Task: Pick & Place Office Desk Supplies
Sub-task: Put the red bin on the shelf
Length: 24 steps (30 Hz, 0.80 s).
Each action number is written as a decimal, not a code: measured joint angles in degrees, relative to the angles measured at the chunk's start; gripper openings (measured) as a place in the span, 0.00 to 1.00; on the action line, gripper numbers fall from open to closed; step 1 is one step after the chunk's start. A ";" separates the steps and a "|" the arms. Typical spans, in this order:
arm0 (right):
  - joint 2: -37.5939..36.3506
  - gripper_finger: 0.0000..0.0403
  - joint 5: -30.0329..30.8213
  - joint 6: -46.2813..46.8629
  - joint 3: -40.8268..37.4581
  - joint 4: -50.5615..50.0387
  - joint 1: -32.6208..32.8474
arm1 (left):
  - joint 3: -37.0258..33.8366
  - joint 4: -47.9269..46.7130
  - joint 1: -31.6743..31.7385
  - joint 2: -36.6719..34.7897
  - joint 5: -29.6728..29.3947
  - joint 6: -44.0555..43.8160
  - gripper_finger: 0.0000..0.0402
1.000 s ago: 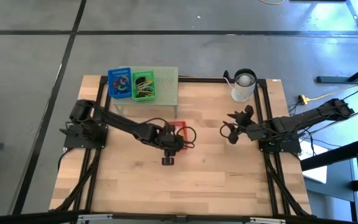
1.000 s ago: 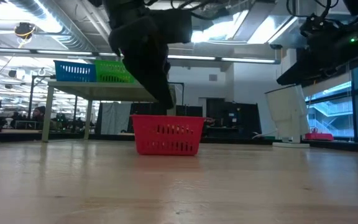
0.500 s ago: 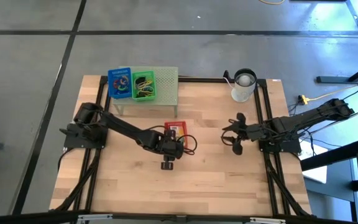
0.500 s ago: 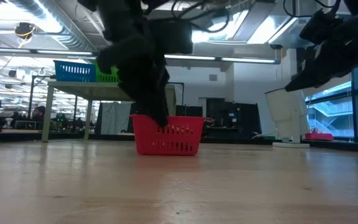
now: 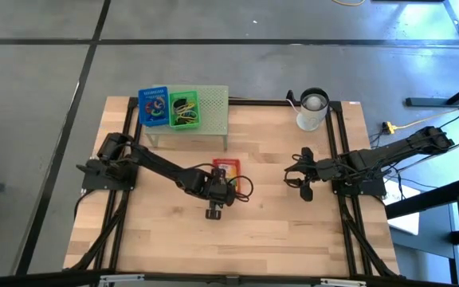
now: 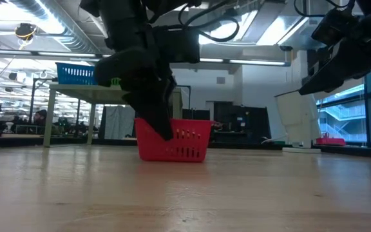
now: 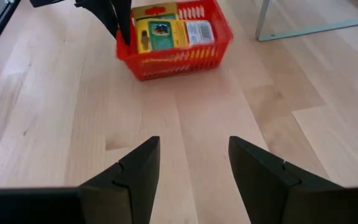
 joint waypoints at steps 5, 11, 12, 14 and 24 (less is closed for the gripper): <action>0.00 0.48 0.00 0.00 0.00 -0.02 0.00 | 0.02 -0.08 -0.12 -0.04 -0.04 -0.15 0.01; 0.00 0.48 0.02 -0.01 0.00 -0.02 0.00 | 2.27 -2.77 -1.18 -0.63 -0.15 0.76 0.01; 0.00 0.48 0.02 0.00 0.00 -0.01 0.00 | 3.01 -3.38 -1.62 -0.79 -0.19 0.83 0.01; 0.00 0.48 0.02 -0.02 0.00 -0.01 0.00 | 4.53 -4.27 -2.47 -0.85 -0.10 0.83 0.01; 0.00 0.48 0.20 -0.02 0.02 -0.02 -0.01 | 11.49 -11.93 -6.74 -1.06 -5.30 0.69 0.01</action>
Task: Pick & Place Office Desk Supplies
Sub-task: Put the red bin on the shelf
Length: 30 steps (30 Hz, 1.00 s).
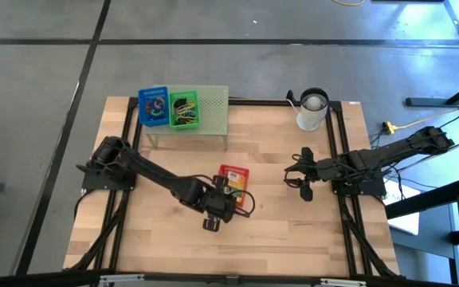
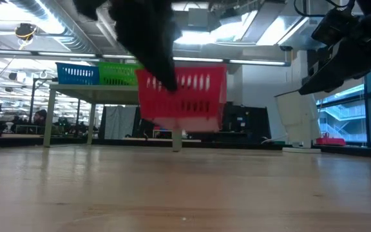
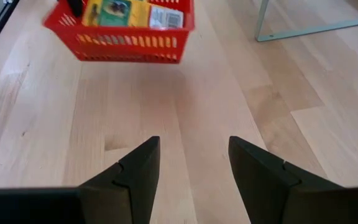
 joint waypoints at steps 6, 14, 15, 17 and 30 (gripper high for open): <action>0.00 0.48 0.01 -0.01 0.00 0.00 0.00 | 6.35 -5.80 -1.53 -0.09 -1.44 0.23 0.01; 0.00 0.48 -0.01 -0.02 0.00 0.00 0.01 | 17.61 -16.84 -0.16 -0.23 -6.26 2.87 0.01; 0.00 0.48 -0.01 -0.01 0.00 0.00 0.01 | 19.09 -18.78 0.42 -0.21 -6.70 2.68 0.01; 0.00 0.48 -0.01 0.00 0.00 0.02 -0.01 | 21.86 -22.15 1.66 -0.21 -8.15 3.76 0.01; 0.01 0.48 -0.03 -0.01 0.02 0.00 0.00 | 23.57 -27.59 13.97 -6.50 -11.15 16.06 0.01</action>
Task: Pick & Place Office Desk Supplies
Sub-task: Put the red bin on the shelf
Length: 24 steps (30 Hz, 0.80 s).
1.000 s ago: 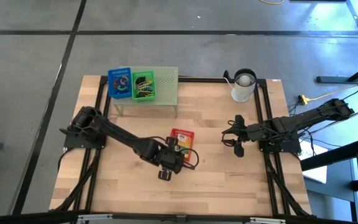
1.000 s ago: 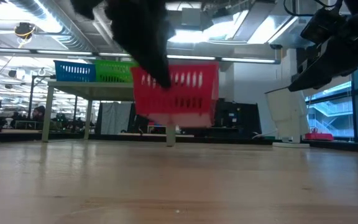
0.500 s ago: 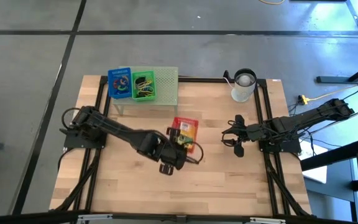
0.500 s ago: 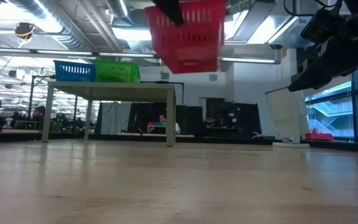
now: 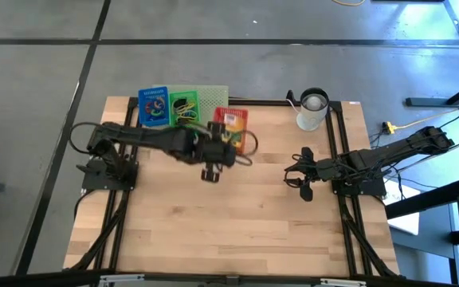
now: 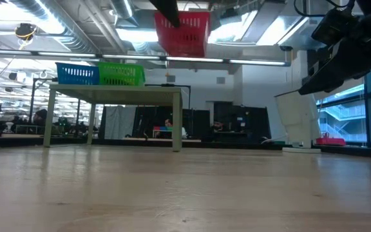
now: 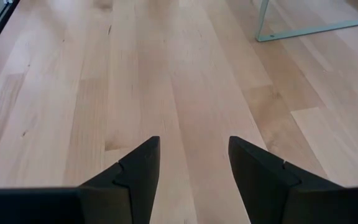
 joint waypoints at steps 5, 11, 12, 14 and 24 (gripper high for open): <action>0.00 0.48 -0.01 0.01 0.00 0.00 0.01 | 0.00 -0.09 5.99 -0.75 4.79 2.72 0.01; -0.01 0.48 -0.02 0.01 0.00 0.00 -0.01 | 0.00 -0.41 11.17 -0.72 9.38 6.44 0.01; 0.00 0.48 -0.02 0.01 0.00 0.00 0.01 | -0.01 -0.68 11.90 -0.85 9.40 6.45 0.01; -0.01 0.48 -0.03 0.00 0.00 0.00 0.01 | -0.52 -0.48 13.25 -1.33 9.17 7.63 0.01; 0.01 0.48 -0.17 0.01 0.00 0.04 0.01 | -12.49 10.10 17.06 -6.92 10.60 14.36 0.01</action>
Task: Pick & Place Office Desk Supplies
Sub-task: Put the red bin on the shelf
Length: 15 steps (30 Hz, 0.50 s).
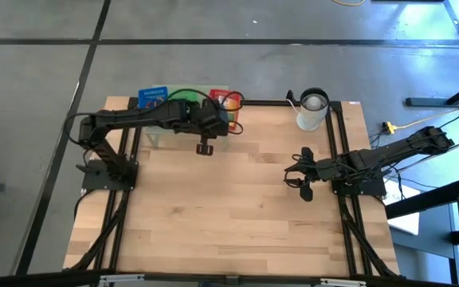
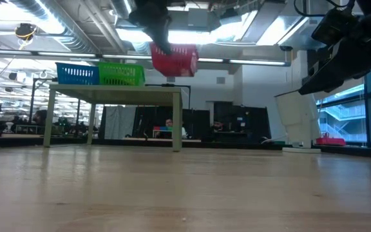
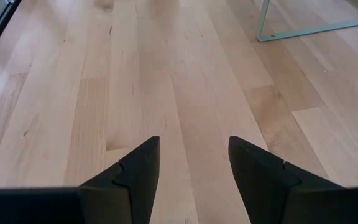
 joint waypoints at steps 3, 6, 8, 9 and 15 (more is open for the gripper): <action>0.00 0.48 0.02 0.00 0.00 -0.02 0.00 | -3.86 2.06 0.50 -1.49 0.08 0.69 0.01; 0.00 0.48 0.02 0.00 0.00 -0.02 -0.01 | -6.87 5.32 1.04 -3.15 1.19 1.64 0.01; 0.00 0.48 0.02 0.00 0.00 -0.02 -0.01 | -8.46 7.27 1.30 -3.73 2.63 2.45 0.01; 0.00 0.48 0.02 0.00 0.00 -0.02 0.00 | -9.14 7.95 1.30 -3.81 3.12 2.59 0.01; 0.00 0.48 0.04 0.00 0.00 -0.02 -0.02 | -9.49 8.12 2.06 -3.99 3.50 2.61 0.01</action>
